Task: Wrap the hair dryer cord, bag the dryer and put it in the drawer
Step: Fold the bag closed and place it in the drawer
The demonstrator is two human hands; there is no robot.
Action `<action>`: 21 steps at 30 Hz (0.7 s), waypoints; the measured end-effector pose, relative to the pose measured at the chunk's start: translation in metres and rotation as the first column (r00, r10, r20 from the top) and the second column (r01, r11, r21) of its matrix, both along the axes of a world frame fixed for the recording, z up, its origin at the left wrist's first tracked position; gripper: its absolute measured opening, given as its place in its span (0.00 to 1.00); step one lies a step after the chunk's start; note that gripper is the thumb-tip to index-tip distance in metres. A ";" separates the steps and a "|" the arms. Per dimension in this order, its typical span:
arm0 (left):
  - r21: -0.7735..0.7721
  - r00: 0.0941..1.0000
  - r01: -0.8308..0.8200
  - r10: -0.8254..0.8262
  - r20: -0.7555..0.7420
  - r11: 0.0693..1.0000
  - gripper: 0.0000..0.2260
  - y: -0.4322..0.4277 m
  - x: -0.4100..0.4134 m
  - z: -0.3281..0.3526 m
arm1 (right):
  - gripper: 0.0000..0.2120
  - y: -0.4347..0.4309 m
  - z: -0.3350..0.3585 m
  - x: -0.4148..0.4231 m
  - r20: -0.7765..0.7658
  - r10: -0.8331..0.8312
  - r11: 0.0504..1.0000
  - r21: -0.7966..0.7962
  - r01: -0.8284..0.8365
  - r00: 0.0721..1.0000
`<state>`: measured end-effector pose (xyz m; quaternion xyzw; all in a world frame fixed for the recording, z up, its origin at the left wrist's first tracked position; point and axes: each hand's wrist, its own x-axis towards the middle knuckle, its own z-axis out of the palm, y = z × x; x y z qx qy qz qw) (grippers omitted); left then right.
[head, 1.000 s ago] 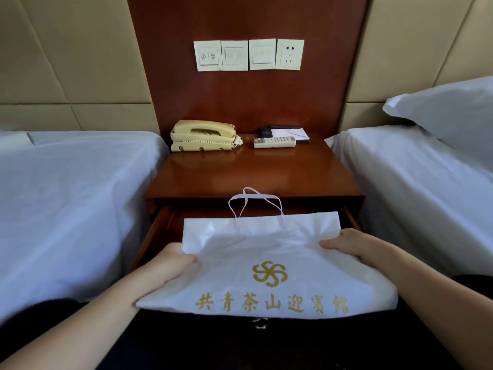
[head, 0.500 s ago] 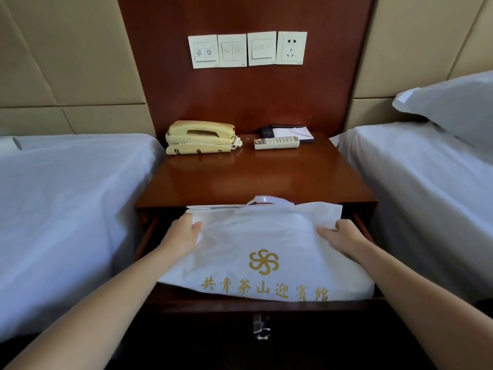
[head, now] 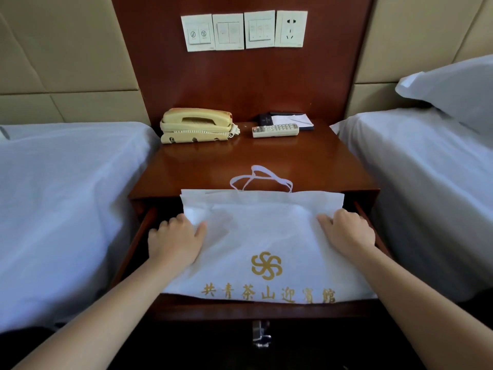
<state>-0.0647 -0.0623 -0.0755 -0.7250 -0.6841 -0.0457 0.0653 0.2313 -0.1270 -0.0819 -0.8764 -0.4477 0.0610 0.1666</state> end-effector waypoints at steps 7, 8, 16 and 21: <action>0.285 0.866 0.478 -0.500 0.003 0.831 0.27 -0.026 0.044 0.027 | 0.18 -0.009 0.020 -0.017 0.484 0.109 0.957 0.185 -0.224 0.868; 0.230 0.837 0.523 -0.546 0.047 0.821 0.30 -0.026 0.052 0.026 | 0.18 -0.006 0.020 -0.020 0.505 0.179 0.903 0.257 -0.345 0.845; -0.024 0.827 0.558 -0.554 0.095 0.830 0.35 -0.006 0.068 -0.014 | 0.35 0.013 -0.007 -0.037 0.277 0.609 0.748 0.112 -0.655 0.743; -0.066 0.837 0.541 -0.529 0.139 0.839 0.39 -0.016 0.066 -0.026 | 0.39 0.007 -0.005 -0.037 0.237 0.665 0.719 0.053 -0.693 0.708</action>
